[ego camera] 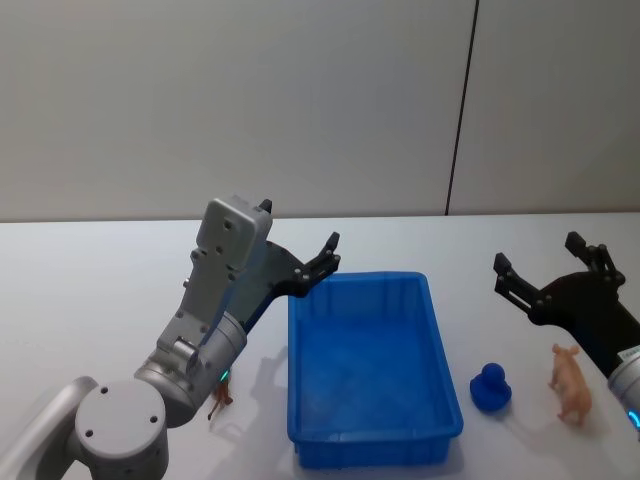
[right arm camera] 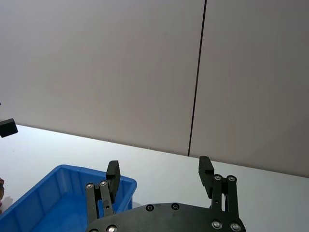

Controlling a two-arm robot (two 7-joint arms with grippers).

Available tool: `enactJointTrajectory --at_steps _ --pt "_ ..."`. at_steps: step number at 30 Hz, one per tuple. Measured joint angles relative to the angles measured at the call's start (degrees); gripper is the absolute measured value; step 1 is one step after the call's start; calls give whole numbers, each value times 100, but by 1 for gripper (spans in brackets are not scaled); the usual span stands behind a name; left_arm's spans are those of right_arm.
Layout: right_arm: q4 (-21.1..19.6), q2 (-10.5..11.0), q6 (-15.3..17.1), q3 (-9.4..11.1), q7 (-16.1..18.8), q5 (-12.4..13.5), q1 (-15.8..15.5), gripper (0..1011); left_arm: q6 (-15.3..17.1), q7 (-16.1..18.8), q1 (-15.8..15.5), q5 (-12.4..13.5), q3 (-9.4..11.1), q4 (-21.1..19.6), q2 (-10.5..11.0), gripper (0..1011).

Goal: Pick up the two dolls from the table and place them into the box.

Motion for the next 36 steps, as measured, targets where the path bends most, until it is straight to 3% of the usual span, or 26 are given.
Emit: enactJointTrajectory --at_steps 36 --pt "0 0 0 0 0 0 0 1001 0 0 0 0 0 0 0 1001"
